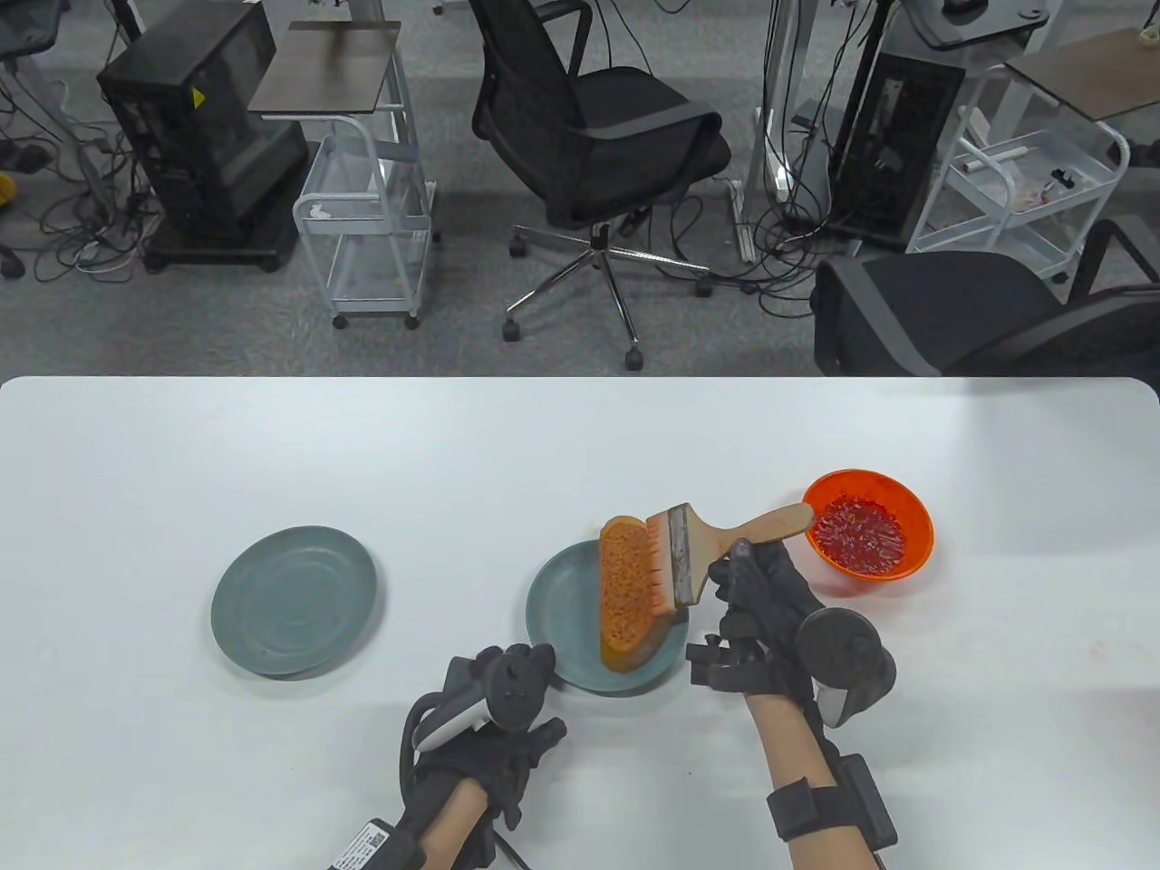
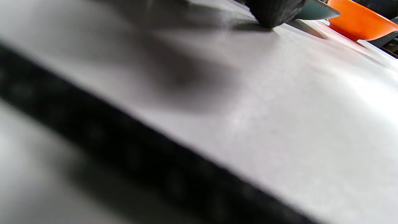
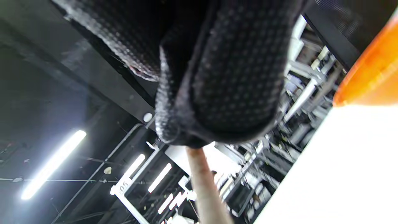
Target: Dip brush into ketchup and spread onto bread slice
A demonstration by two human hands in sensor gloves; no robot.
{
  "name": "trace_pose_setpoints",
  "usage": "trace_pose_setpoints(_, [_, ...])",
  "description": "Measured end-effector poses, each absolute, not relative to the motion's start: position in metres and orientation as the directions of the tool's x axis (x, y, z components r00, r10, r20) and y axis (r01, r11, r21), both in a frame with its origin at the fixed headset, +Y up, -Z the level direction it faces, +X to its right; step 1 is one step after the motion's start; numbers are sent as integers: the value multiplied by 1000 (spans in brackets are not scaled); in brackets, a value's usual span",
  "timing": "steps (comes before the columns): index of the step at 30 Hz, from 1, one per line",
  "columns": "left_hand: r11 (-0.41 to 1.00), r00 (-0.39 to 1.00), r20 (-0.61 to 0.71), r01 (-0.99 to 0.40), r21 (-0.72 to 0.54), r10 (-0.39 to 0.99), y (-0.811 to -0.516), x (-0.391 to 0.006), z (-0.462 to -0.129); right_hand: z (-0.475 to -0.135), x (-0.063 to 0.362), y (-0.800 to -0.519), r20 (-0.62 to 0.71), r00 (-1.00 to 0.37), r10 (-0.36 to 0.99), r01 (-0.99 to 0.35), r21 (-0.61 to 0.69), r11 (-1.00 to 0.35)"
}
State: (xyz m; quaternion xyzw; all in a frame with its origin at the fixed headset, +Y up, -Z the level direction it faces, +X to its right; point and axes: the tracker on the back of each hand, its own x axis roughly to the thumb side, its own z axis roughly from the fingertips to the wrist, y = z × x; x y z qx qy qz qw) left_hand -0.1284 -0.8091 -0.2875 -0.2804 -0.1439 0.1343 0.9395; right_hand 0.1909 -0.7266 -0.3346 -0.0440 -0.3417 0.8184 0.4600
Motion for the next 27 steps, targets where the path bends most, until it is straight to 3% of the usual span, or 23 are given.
trace_pose_setpoints(4, [806, 924, 193, -169, -567, 330, -809, -128, -288, -338, 181, -734, 266, -422, 866, -824, -512, -244])
trace_pose_setpoints(7, [807, 924, 194, -170, -566, 330, -809, -128, -288, -341, 165, -742, 209, -338, 918, -869, -444, -219])
trace_pose_setpoints(10, [806, 922, 195, -172, -566, 334, -809, -128, -288, -340, 163, -744, 185, -464, 866, -807, -492, -327])
trace_pose_setpoints(12, [807, 922, 199, -169, -566, 332, -810, -128, -288, -340, 171, -740, 191, -466, 864, -791, -527, -310])
trace_pose_setpoints(15, [807, 923, 200, -164, -567, 328, -809, -128, -288, -336, 188, -729, 208, -573, 793, -707, -616, -349])
trace_pose_setpoints(21, [807, 925, 201, -158, -570, 323, -809, -127, -288, -339, 170, -742, 175, -281, 944, -860, -482, -167])
trace_pose_setpoints(23, [806, 924, 200, -160, -570, 326, -809, -127, -288, -339, 159, -745, 157, -283, 946, -874, -449, -186])
trace_pose_setpoints(27, [805, 923, 200, -164, -570, 330, -810, -127, -288, -341, 163, -741, 158, -439, 884, -819, -475, -322])
